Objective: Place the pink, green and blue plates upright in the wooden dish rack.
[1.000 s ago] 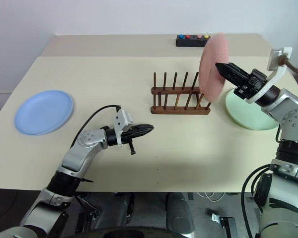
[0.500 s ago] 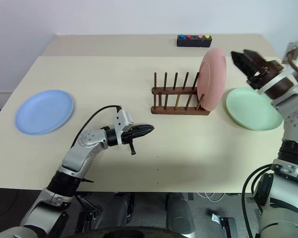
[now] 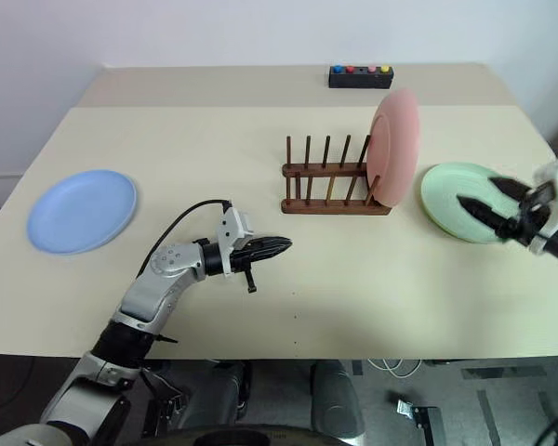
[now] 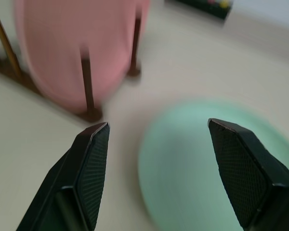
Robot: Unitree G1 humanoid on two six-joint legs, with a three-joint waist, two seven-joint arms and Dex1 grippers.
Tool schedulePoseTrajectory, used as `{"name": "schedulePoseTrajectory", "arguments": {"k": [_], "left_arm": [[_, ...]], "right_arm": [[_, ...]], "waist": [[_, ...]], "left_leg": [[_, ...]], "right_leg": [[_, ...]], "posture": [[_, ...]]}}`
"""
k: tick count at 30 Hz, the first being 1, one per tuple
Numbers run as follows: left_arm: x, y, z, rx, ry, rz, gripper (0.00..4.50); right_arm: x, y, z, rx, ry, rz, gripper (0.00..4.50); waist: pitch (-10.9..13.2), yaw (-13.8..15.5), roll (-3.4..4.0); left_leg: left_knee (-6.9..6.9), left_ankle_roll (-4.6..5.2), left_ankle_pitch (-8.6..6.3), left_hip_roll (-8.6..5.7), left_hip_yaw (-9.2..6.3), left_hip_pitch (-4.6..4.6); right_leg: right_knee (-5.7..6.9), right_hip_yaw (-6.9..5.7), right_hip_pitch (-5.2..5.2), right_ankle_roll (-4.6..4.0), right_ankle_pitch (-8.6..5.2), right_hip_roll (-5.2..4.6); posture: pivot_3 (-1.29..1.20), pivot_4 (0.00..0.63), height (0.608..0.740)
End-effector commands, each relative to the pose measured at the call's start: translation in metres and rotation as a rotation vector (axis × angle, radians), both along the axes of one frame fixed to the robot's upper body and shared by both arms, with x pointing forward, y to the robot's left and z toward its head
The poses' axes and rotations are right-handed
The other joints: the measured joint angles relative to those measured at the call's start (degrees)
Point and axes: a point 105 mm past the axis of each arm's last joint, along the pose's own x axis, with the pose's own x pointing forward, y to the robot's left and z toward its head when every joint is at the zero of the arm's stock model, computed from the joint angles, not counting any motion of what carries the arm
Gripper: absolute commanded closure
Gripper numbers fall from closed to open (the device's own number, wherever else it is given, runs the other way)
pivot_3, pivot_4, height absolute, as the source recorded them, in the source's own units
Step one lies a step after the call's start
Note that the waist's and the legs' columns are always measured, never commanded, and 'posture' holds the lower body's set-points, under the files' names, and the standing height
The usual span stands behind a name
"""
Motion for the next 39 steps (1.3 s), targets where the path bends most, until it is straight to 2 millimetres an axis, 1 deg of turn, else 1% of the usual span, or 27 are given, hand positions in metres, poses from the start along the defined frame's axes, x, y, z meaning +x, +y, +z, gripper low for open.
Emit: {"name": "schedulePoseTrajectory", "arguments": {"k": [1, 5, 11, 12, 14, 18, 19, 21, 23, 24, 26, 29, 32, 33, 36, 37, 39], "left_arm": [[0.000, -0.005, 0.011, -0.011, -0.047, -0.026, 4.40], [0.001, -0.005, 0.011, -0.012, -0.050, -0.023, 4.40], [0.000, -0.005, 0.012, -0.016, -0.050, -0.018, 4.40], [-0.001, -0.004, 0.012, -0.017, -0.049, -0.016, 4.40], [-0.001, -0.004, 0.011, -0.017, -0.048, -0.013, 4.40], [-0.002, -0.003, 0.010, -0.017, -0.045, -0.008, 4.40], [-0.002, -0.003, 0.010, -0.017, -0.045, -0.007, 4.40], [-0.002, -0.003, 0.010, -0.017, -0.044, -0.008, 4.40], [-0.002, -0.004, 0.010, -0.017, -0.044, -0.010, 4.40], [-0.002, -0.004, 0.010, -0.018, -0.044, -0.011, 4.40], [-0.002, -0.005, 0.010, -0.018, -0.044, -0.013, 4.40], [-0.001, -0.005, 0.010, -0.016, -0.045, -0.018, 4.40], [-0.001, -0.005, 0.010, -0.015, -0.045, -0.020, 4.40], [-0.001, -0.005, 0.010, -0.014, -0.046, -0.020, 4.40], [-0.001, -0.005, 0.010, -0.014, -0.047, -0.020, 4.40], [-0.001, -0.005, 0.010, -0.014, -0.047, -0.019, 4.40], [-0.001, -0.004, 0.010, -0.015, -0.047, -0.017, 4.40]], "right_arm": [[0.010, -0.015, -0.011, -0.141, 0.024, -0.061, 1.20], [0.017, -0.018, -0.031, -0.195, 0.072, -0.059, 1.20], [0.024, -0.018, -0.050, -0.216, 0.114, -0.046, 1.20], [0.026, -0.018, -0.052, -0.214, 0.117, -0.046, 1.43], [0.027, -0.018, -0.053, -0.218, 0.122, -0.044, 2.07], [0.026, -0.018, -0.054, -0.228, 0.123, -0.039, 4.14], [0.026, -0.018, -0.054, -0.228, 0.122, -0.039, 4.46], [0.026, -0.018, -0.054, -0.230, 0.118, -0.039, 4.46], [0.028, -0.020, -0.048, -0.248, 0.084, -0.056, 4.46], [0.031, -0.022, -0.042, -0.269, 0.047, -0.075, 4.46], [0.040, -0.029, -0.022, -0.301, -0.053, -0.143, 4.46], [0.054, -0.030, 0.037, -0.364, -0.313, -0.214, 4.46], [0.057, -0.021, 0.087, -0.360, -0.511, -0.227, 4.46], [0.057, -0.012, 0.105, -0.364, -0.580, -0.204, 4.46], [0.052, 0.017, 0.151, -0.332, -0.751, -0.129, 4.46], [0.049, 0.027, 0.165, -0.269, -0.804, -0.098, 4.46], [0.038, 0.062, 0.191, -0.094, -0.876, 0.056, 4.46]], "waist": [[0.0, 0.0, 0.01], [0.0, 0.2, 0.05], [0.0, 0.3, 0.04], [0.0, 0.3, 0.04], [0.0, 0.2, 0.04], [0.0, 0.3, 0.05], [0.0, 0.3, 0.04], [0.0, 0.4, -0.01], [0.0, 0.4, -0.01], [0.0, 0.4, -0.01], [0.0, 0.3, 0.00], [0.0, 0.1, 0.12], [0.0, 0.0, 0.21], [0.0, 0.1, 0.21], [0.0, 0.2, 0.21], [0.0, 0.2, 0.21], [0.0, 0.1, 0.21]], "left_leg": [[0.00, 0.00, 0.00, 0.00, 0.00, 0.01], [-0.01, 0.00, 0.00, 0.00, 0.00, -0.02], [0.00, 0.00, 0.00, 0.00, -0.01, -0.02], [0.00, 0.00, 0.00, 0.00, -0.01, -0.02], [0.01, 0.00, 0.00, 0.00, -0.01, -0.01], [0.01, 0.00, 0.00, 0.00, -0.02, 0.00], [0.01, 0.00, 0.00, 0.00, -0.02, 0.00], [0.02, 0.00, 0.00, 0.00, -0.05, 0.02], [0.03, 0.00, 0.00, -0.01, -0.05, 0.01], [0.03, 0.00, 0.00, -0.01, -0.05, 0.01], [0.03, 0.00, 0.00, -0.01, -0.05, 0.01], [0.03, -0.01, 0.00, -0.01, 0.00, 0.01], [-0.05, -0.01, 0.01, -0.01, 0.02, 0.00], [-0.06, -0.01, 0.01, 0.00, 0.00, 0.00], [-0.07, -0.01, 0.00, -0.01, 0.00, -0.03], [-0.06, -0.01, 0.00, -0.01, 0.00, -0.05], [-0.06, -0.01, 0.00, -0.01, -0.01, -0.05]], "right_leg": [[0.01, 0.00, 0.00, 0.00, 0.00, 0.00], [0.01, 0.01, -0.02, 0.00, 0.00, 0.00], [0.00, 0.01, 0.00, 0.01, 0.00, -0.01], [0.00, 0.01, 0.00, 0.01, 0.00, -0.01], [0.00, 0.01, 0.01, 0.01, 0.00, -0.01], [0.00, 0.01, 0.02, 0.01, 0.00, 0.00], [0.00, 0.01, 0.02, 0.01, 0.00, 0.00], [0.00, -0.01, 0.07, 0.01, 0.00, 0.00], [-0.01, -0.01, 0.08, 0.01, 0.00, 0.00], [-0.01, 0.00, 0.08, 0.01, 0.00, -0.01], [-0.01, 0.00, 0.08, 0.01, 0.00, -0.01], [0.00, 0.03, 0.04, 0.00, 0.01, -0.01], [0.04, 0.06, -0.06, 0.00, 0.01, 0.00], [0.04, 0.05, -0.07, 0.00, 0.01, 0.01], [0.02, 0.05, -0.06, 0.01, 0.01, 0.00], [0.01, 0.05, -0.06, 0.01, 0.01, -0.01], [0.02, 0.05, -0.06, 0.01, 0.01, -0.01]], "posture": [[0.00, 0.150, 0.734], [0.00, 0.150, 0.734], [0.00, 0.150, 0.734], [0.00, 0.150, 0.734], [0.00, 0.150, 0.734], [0.00, 0.150, 0.734], [0.00, 0.150, 0.734], [0.00, 0.150, 0.734], [0.00, 0.150, 0.734], [0.00, 0.150, 0.734], [0.00, 0.150, 0.734], [0.00, 0.150, 0.734], [0.00, 0.150, 0.734], [0.00, 0.150, 0.734], [0.00, 0.150, 0.734], [0.00, 0.150, 0.734], [0.00, 0.150, 0.734]]}}
